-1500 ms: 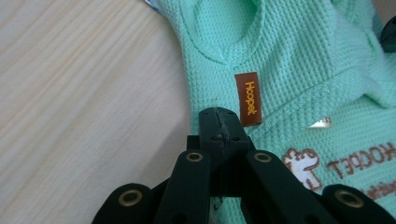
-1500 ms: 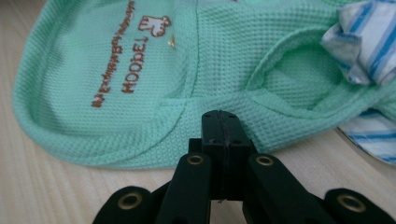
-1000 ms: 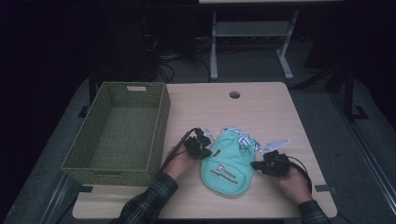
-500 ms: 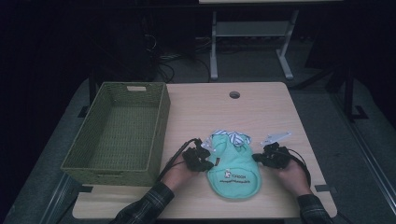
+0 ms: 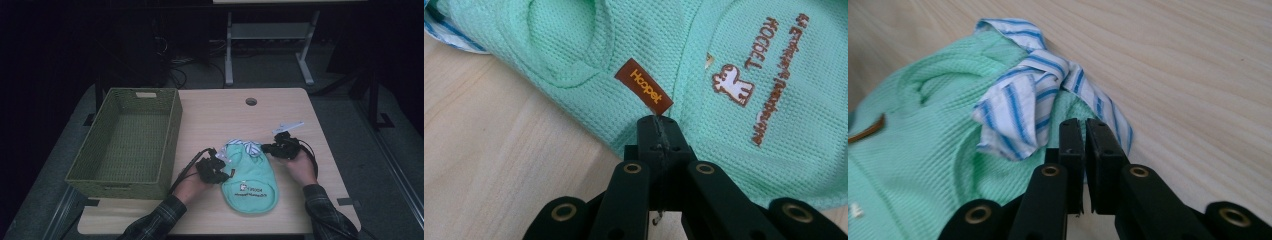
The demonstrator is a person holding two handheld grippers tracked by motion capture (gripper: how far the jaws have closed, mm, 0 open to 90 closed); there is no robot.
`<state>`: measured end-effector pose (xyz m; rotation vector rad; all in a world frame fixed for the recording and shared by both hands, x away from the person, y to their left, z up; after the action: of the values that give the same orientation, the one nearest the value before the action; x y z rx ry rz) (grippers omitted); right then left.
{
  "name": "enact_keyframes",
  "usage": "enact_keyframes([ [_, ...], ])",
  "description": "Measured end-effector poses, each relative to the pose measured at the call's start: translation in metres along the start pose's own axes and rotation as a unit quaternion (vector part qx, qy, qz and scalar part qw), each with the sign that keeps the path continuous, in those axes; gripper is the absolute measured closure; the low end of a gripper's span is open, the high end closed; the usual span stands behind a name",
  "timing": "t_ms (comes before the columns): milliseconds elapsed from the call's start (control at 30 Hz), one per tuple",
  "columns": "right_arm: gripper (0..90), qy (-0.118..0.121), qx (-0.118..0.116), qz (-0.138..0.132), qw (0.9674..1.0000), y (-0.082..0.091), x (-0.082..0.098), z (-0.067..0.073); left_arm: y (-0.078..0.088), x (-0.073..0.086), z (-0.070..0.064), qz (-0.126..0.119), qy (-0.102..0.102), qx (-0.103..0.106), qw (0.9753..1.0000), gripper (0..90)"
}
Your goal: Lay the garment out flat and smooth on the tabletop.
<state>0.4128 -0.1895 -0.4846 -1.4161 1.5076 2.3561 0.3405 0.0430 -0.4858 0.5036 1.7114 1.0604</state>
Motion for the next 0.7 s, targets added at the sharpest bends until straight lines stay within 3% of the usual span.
enact_keyframes([
  [200,83.1,0.002,-0.01,-0.005,0.9999,-0.006,-0.003,0.004,0.0,0.0,0.001,0.002,-0.002,0.002,1.0,89.8],
  [467,77.1,0.008,-0.021,0.011,0.9997,-0.02,-0.002,0.009,0.0,-0.001,0.001,0.003,-0.005,0.001,1.0,89.7],
  [700,89.3,0.021,-0.016,0.012,0.9996,-0.022,-0.001,0.013,-0.001,-0.001,0.0,0.001,-0.003,-0.001,1.0,89.8],
])
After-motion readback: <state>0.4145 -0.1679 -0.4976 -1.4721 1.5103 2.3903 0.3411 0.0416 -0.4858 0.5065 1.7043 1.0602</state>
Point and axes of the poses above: each handheld gripper's, and its own axes: y roughly backward along the jaws, x roughly out of its underside, z roughly to its left, the point moved 4 cm from there along -y, roughly forward along the jaws
